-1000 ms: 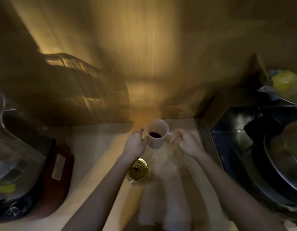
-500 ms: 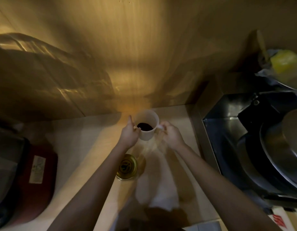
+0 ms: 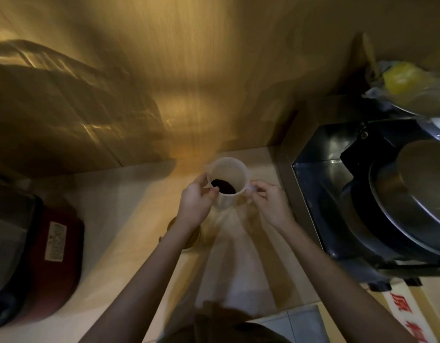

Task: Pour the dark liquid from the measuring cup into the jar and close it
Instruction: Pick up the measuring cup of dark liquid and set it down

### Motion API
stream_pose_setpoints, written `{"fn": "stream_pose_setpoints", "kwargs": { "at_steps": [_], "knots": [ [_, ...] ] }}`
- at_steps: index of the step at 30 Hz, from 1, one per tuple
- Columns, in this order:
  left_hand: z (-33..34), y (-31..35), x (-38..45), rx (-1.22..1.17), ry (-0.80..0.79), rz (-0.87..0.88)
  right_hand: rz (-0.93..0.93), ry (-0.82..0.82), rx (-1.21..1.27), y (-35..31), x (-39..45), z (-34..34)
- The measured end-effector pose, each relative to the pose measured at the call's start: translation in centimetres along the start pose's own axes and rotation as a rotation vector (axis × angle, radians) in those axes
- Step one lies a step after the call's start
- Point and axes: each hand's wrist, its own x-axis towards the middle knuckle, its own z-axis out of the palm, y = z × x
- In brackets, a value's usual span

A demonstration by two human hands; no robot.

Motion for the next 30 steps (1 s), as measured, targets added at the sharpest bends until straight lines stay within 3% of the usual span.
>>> {"fn": "stream_pose_setpoints", "kwargs": {
  "at_steps": [11, 30],
  "knots": [
    [2.7, -2.3, -8.3, -0.006, 0.075, 0.076, 0.008, -0.072, 0.058, 1.6, -7.8, -2.2],
    [5.1, -7.4, -13.5, -0.08, 0.042, -0.067, 0.131, -0.172, -0.036, 4.9, -12.0, 0.0]
  ]
}}
